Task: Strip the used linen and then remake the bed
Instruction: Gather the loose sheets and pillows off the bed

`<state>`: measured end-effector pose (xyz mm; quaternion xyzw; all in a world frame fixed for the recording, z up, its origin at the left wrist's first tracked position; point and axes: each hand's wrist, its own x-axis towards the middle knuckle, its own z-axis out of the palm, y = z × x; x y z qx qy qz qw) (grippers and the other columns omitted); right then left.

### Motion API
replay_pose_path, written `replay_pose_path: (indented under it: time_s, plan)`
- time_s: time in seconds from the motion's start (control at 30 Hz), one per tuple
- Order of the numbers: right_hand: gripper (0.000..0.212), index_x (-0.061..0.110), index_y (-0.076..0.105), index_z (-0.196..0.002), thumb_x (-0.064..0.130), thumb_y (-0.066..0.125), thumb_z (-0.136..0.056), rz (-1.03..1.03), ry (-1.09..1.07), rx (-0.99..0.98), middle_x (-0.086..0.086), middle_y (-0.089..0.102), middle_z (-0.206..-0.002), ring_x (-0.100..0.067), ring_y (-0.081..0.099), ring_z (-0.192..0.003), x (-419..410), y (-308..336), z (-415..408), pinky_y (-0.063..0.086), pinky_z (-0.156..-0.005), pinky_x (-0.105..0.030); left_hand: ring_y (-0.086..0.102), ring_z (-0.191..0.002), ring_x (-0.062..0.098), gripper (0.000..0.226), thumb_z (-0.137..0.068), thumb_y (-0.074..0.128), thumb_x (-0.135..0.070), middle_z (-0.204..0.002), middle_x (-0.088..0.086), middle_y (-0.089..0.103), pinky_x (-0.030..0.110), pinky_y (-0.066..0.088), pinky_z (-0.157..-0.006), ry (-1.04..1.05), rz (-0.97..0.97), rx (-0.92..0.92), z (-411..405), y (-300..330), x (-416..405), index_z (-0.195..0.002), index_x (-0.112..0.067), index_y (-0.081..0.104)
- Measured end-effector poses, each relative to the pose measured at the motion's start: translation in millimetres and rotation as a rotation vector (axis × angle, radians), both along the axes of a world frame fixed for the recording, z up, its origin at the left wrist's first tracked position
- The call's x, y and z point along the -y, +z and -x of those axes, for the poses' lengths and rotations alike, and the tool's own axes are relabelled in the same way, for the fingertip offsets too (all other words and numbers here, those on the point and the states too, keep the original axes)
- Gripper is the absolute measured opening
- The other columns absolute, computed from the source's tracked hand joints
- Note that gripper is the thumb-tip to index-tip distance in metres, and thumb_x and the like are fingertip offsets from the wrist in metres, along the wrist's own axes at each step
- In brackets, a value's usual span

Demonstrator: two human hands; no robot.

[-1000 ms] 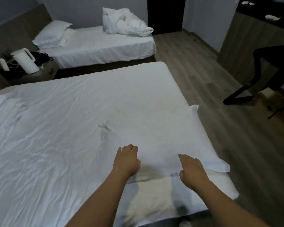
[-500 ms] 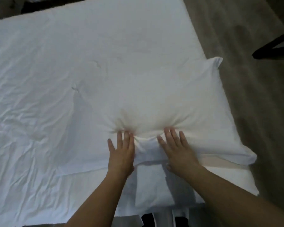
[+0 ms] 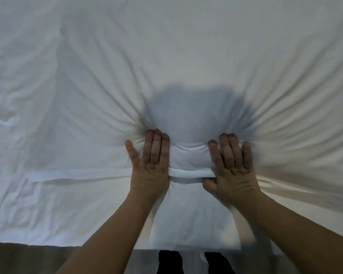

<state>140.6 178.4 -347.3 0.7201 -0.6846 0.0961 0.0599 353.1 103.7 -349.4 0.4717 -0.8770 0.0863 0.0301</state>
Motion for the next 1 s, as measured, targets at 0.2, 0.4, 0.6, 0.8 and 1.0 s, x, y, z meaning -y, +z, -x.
replay_pose_path:
  time_s: [0.2,0.4,0.6,0.8,1.0]
  plan:
    - [0.084,-0.002,0.044,-0.141,0.024,0.072,-0.066,-0.050,0.026,-0.114,-0.030,0.041,-0.143,-0.045,0.037,-0.135,37,52,7,0.022,-0.116,-0.055,0.017,-0.146,0.042,0.075,-0.084,0.053,-0.009,-0.158,0.024,0.020,0.064,0.015,-0.115,-0.073,-0.038,0.093,6,75,78,-0.152,-0.003,0.023]
    - [0.049,-0.006,0.055,-0.120,0.008,0.058,-0.074,-0.042,0.010,-0.086,-0.027,0.054,-0.109,-0.043,0.053,-0.098,83,73,15,0.040,-0.093,-0.052,0.051,-0.124,0.041,0.071,-0.069,0.055,-0.013,-0.140,0.020,0.051,0.049,0.045,-0.101,-0.038,-0.212,0.133,28,106,106,-0.139,-0.003,0.049]
    - [0.025,0.007,0.061,-0.087,0.011,0.048,-0.067,-0.050,0.034,-0.130,-0.015,0.057,-0.079,-0.033,0.054,-0.067,89,42,4,0.046,-0.064,-0.039,0.065,-0.109,0.030,0.061,-0.067,0.037,-0.018,-0.121,0.010,0.068,0.032,0.056,-0.077,-0.086,-0.237,0.029,14,68,88,-0.119,-0.007,0.068]
    - [0.038,0.012,0.059,-0.073,0.005,0.072,-0.039,-0.169,-0.011,-0.105,-0.010,0.054,-0.067,-0.031,0.053,-0.055,88,105,-1,0.037,-0.047,-0.031,0.060,-0.117,0.026,0.056,-0.085,0.046,-0.013,-0.140,0.002,0.054,0.037,0.054,-0.078,0.055,-0.430,0.020,13,126,72,-0.141,-0.017,0.049]
    - [0.040,0.015,0.047,-0.065,-0.002,0.070,-0.037,-0.052,-0.024,-0.005,-0.008,0.046,-0.069,-0.028,0.040,-0.058,55,280,-4,0.021,-0.055,-0.032,0.067,-0.074,0.025,0.043,-0.070,0.052,-0.017,-0.092,-0.001,0.070,0.029,0.048,-0.051,0.143,-0.289,-0.266,-5,289,13,-0.109,-0.020,0.069]
